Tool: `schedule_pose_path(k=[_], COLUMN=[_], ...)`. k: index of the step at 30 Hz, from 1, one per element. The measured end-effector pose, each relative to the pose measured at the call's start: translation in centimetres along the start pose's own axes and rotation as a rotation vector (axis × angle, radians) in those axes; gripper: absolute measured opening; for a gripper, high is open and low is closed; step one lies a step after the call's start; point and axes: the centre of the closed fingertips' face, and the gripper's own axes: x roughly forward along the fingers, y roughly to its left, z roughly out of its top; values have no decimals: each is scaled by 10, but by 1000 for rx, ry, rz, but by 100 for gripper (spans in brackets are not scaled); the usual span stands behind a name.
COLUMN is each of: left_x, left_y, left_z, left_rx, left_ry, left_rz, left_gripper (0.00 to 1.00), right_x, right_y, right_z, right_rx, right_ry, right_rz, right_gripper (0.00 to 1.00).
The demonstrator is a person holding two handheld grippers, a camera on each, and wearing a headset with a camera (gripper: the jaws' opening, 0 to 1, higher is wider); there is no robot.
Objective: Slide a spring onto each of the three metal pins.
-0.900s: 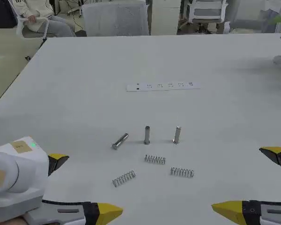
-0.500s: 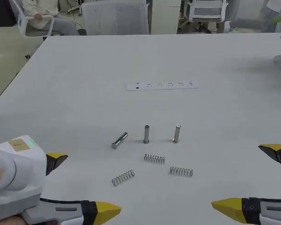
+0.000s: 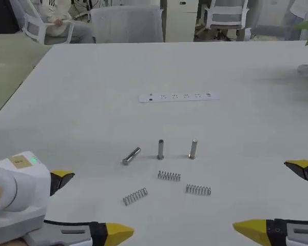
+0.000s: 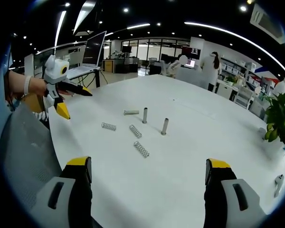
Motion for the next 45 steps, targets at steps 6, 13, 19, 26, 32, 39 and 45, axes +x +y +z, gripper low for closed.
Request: schedule_pose_path(k=[6,13,19,26,32,39,45], left_x=[-2,-3,-3,-3,-2,-3,-2], left_y=[-1,1,2,5,10,9,9], left_z=[-1,1,2,5,6,15,11], left_rx=[-4,-34,-41,-51,-17,-4,9], left_ry=[2,-15,-17,-23,-11,-22,-2], left_rz=[0,3,3,-4,-3,-21,-34], left_gripper=[98,98,98,98,98,97,96], right_x=[0,2,5,6,5,3,5], right_y=[3,3,3,4,4,3,3], right_z=[-2,-3,-1,0,-2,-3,-5], right_rx=[5,2,0,1,0,7,14], right_ry=[1,9,7,4,9,24,34], right_rz=[6,16,23,29,27,43,51], right_gripper=[99,98,98,98,98,98,98])
